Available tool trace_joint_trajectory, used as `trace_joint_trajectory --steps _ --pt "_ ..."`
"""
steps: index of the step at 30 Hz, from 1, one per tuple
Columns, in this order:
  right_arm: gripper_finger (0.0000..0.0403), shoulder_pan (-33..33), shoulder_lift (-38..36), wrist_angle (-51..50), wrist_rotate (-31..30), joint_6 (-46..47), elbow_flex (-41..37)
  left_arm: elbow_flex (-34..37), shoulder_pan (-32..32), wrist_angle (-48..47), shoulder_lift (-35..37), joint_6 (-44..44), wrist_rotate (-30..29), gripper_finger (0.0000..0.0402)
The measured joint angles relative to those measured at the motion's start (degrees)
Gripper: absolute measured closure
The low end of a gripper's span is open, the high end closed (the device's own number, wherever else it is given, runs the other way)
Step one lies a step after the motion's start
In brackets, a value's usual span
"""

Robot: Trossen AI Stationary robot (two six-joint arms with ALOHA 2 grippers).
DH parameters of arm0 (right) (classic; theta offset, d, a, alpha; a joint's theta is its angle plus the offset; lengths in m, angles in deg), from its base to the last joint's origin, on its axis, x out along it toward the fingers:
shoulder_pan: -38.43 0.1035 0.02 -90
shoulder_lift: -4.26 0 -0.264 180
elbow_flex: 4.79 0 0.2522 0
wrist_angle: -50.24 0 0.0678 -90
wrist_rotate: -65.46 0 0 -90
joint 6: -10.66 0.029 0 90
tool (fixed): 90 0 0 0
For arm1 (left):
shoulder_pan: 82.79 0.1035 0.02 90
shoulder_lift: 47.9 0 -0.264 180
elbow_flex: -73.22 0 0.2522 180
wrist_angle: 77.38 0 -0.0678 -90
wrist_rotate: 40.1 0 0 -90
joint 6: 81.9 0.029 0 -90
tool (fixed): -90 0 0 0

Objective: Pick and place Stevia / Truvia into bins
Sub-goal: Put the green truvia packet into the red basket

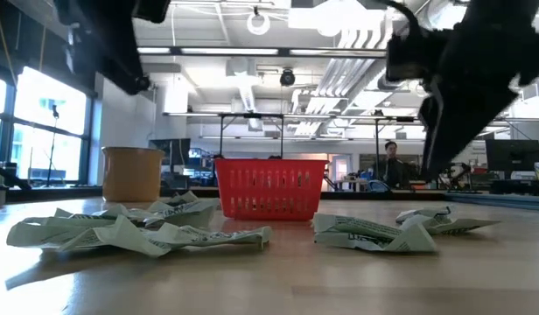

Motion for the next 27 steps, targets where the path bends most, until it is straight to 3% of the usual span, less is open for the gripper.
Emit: trace_joint_trajectory --steps 10,19,27 --pt "0.011 -0.1 0.1 10.8 1.5 -2.8 -6.0 0.0 -3.9 -6.7 0.0 -4.1 -3.6 0.0218" --pt "0.0126 -0.1 4.9 17.0 1.4 -2.7 -6.2 0.0 -4.0 -12.2 0.0 -4.0 -3.5 0.0218" --pt "0.0174 -0.1 6.6 10.6 -1.8 2.0 -4.3 0.0 -3.9 -14.7 0.0 -4.1 -2.6 0.0218"
